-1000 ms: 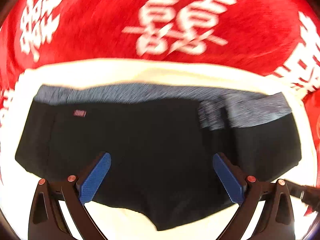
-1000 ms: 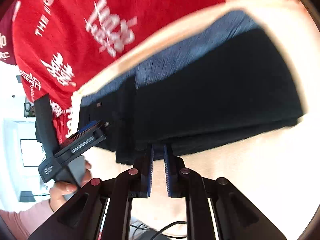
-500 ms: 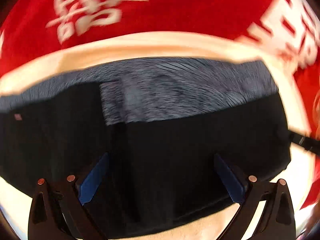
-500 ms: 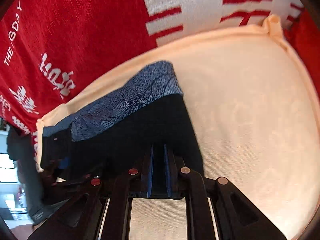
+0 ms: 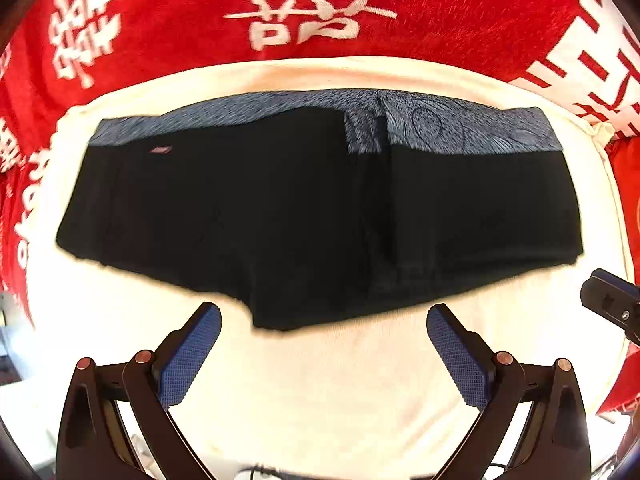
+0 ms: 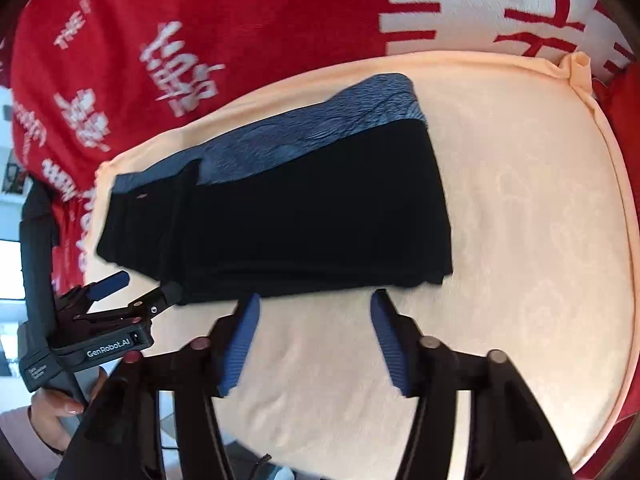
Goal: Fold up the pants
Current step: 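Release the trousers and raise both tools above the folded bundle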
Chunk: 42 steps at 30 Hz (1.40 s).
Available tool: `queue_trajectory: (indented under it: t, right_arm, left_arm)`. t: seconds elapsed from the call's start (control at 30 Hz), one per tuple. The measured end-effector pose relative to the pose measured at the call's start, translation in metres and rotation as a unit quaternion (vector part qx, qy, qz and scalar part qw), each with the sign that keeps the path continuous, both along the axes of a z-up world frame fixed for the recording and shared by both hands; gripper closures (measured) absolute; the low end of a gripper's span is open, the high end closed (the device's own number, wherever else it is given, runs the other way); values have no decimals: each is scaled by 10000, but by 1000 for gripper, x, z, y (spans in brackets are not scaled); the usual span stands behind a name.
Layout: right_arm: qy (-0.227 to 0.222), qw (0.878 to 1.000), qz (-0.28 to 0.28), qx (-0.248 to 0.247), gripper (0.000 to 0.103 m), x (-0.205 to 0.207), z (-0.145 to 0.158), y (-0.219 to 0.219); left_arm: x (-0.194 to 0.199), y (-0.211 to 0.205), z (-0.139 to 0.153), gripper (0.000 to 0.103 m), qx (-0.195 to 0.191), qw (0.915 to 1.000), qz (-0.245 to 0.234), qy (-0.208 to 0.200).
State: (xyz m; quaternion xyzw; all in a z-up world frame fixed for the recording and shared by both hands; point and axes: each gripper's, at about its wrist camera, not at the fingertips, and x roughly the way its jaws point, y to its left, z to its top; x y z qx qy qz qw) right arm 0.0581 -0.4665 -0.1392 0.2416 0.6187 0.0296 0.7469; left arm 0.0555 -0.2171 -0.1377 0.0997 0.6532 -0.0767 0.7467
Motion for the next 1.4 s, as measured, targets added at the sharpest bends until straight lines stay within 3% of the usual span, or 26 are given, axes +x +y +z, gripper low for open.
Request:
queue_trajectory:
  t: [0.1, 0.27, 0.43, 0.57, 0.73, 1.0, 1.4]
  right_arm:
    - [115, 9999, -47, 47, 25, -17, 9, -2]
    - [406, 9990, -164, 98, 20, -50, 21, 6]
    - [325, 9985, -371, -244, 2, -74, 29, 27]
    - [500, 9936, -1007, -78, 2, -89, 31, 46]
    - [728, 9873, -1398, -214, 2, -98, 39, 80]
    - [606, 9876, -1342, -550, 2, -92, 69, 113]
    - [537, 9903, -810, -989, 2, -68, 101, 144]
  left_arm:
    - [-18, -1, 15, 0, 114, 9998, -23, 145]
    - [-40, -2, 30, 0, 191, 9985, -353, 364]
    - [-52, -9, 24, 0, -174, 9928, -876, 792]
    - [-60, -4, 37, 0, -27, 9857, -1558, 634]
    - [-55, 30, 56, 0, -103, 9802, -1910, 507]
    - [-42, 90, 67, 0, -181, 9849, -1683, 360]
    - [-35, 122, 62, 0, -617, 9901, -1185, 424]
